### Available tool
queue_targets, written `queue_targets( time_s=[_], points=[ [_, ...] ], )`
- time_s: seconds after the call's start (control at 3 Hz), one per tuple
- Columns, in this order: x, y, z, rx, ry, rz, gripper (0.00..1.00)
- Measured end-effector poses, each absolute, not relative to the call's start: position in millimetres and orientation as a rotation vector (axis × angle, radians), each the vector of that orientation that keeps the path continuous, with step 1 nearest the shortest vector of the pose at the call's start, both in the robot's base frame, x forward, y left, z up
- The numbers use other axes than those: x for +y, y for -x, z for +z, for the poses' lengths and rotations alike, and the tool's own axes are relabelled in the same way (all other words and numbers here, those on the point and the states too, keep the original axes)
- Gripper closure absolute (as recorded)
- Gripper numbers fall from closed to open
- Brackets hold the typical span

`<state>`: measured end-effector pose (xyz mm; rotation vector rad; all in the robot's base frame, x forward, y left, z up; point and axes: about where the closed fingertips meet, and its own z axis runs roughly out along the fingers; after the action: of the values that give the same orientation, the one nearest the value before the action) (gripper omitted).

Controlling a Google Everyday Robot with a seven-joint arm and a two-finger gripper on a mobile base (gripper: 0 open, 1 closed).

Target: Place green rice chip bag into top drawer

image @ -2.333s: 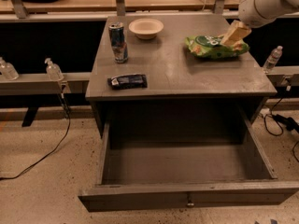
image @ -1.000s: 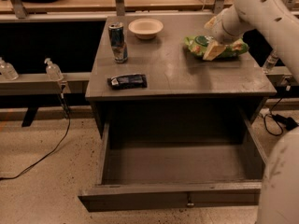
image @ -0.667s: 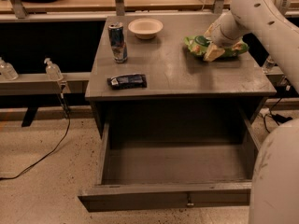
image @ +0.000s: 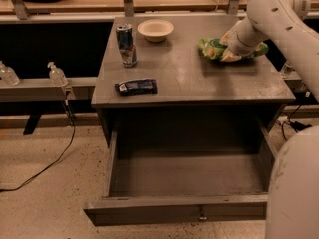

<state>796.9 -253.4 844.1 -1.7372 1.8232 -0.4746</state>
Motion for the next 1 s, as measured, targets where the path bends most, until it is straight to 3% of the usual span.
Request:
queue_targets(
  time_s=[0.33, 0.67, 1.0],
  points=[
    [-269, -767, 889, 1.773, 1.577, -0.493, 1.00],
    [-239, -680, 981, 1.623, 1.318, -0.406, 1.00],
    [-248, -600, 990, 1.535, 1.281, -0.352, 1.00]
  ],
)
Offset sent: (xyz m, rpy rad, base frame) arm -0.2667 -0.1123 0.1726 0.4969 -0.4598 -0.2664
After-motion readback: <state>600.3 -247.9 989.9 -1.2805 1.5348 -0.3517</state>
